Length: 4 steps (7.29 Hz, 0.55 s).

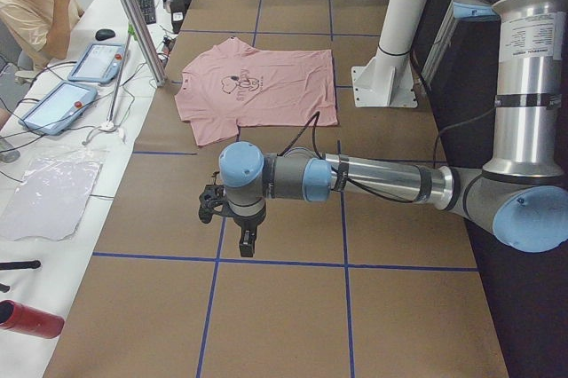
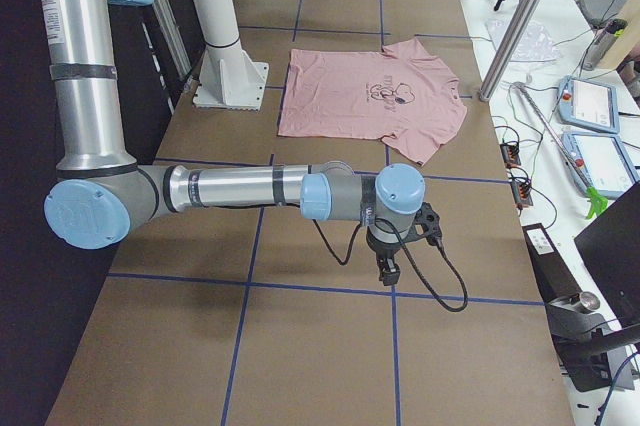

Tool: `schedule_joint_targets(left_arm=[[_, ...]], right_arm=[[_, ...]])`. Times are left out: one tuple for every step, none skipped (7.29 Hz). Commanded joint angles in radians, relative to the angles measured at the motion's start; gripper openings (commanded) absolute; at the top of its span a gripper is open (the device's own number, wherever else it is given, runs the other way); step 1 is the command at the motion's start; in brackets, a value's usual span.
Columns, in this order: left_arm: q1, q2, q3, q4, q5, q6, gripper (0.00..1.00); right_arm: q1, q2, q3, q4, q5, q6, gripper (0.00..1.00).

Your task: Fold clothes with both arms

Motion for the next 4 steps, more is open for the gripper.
schedule_joint_targets(left_arm=[[0.0,0.001,-0.004,-0.002,-0.001,0.0,1.0],[0.0,-0.002,-0.021,-0.015,0.008,0.002,1.0],[0.0,0.003,-0.017,-0.02,0.01,-0.004,1.0],[0.001,0.006,-0.023,-0.022,0.001,-0.01,1.0]], right_arm=[[0.0,-0.01,0.001,0.001,0.039,-0.001,1.0],[0.0,-0.01,0.01,0.002,0.042,-0.001,1.0],[-0.008,-0.01,0.024,0.003,0.044,-0.004,1.0],[-0.029,-0.01,0.059,0.002,0.061,0.033,1.0]])
